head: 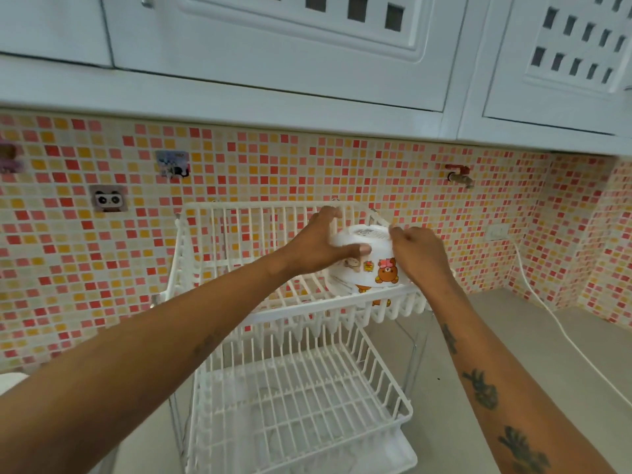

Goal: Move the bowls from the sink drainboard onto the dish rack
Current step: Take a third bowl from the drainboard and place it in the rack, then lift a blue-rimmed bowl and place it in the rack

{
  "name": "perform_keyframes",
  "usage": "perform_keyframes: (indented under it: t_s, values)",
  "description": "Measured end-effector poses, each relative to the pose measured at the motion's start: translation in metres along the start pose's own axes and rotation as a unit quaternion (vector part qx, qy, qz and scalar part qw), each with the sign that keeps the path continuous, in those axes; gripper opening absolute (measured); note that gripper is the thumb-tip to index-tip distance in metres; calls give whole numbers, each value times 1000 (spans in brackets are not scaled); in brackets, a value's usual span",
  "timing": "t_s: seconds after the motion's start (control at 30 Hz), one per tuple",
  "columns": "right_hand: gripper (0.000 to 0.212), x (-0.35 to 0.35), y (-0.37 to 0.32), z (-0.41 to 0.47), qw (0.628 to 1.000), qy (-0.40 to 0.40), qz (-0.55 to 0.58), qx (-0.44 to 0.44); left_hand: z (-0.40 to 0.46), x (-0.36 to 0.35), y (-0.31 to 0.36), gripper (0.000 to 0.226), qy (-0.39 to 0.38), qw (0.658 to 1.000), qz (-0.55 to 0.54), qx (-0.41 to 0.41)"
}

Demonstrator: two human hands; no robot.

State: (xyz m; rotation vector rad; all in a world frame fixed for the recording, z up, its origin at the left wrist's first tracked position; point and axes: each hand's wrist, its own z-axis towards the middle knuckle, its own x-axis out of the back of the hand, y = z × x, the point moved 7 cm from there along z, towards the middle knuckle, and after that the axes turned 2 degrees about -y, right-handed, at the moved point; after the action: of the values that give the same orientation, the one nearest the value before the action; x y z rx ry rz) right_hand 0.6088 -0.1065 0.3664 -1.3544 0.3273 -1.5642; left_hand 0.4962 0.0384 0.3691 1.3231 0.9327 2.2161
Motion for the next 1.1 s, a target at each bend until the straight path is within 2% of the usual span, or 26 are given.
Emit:
perform_keyframes:
  t_s: [0.13, 0.2, 0.27, 0.37, 0.43, 0.5, 0.6, 0.7, 0.83, 1.0, 1.1]
  values:
    - [53, 16, -44, -20, 994, 63, 19, 83, -23, 42, 11, 65, 40, 997, -63, 23]
    - [46, 15, -81, -33, 987, 53, 68, 136, -39, 68, 10, 48, 61, 994, -86, 18]
    - [25, 0, -120, -48, 977, 17, 133, 165, -60, 100, 0, 37, 108, 986, -127, 15]
    - [40, -35, -185, -86, 957, -31, 206, 204, -104, 156, -30, 36, 206, 966, -155, 24]
    - [37, -66, -226, -113, 935, -83, 255, 231, -144, 191, -53, 30, 247, 952, -179, 34]
    - [26, -99, -262, -142, 914, -139, 290, 247, -189, 222, -80, 36, 290, 938, -179, 56]
    - [38, -157, -308, -192, 870, -245, 333, 269, -261, 264, -129, 44, 359, 913, -155, 114]
    - [43, -223, -336, -241, 832, -356, 351, 241, -338, 296, -172, 40, 427, 876, -143, 172]
    - [49, -318, -348, -290, 820, -451, 303, 181, -426, 318, -217, 39, 496, 816, -161, 248]
    - [45, -435, -310, -329, 805, -548, 222, 47, -505, 316, -285, 44, 529, 752, -200, 339]
    - [45, -487, -277, -347, 790, -584, 186, -20, -530, 300, -326, 51, 521, 724, -221, 394]
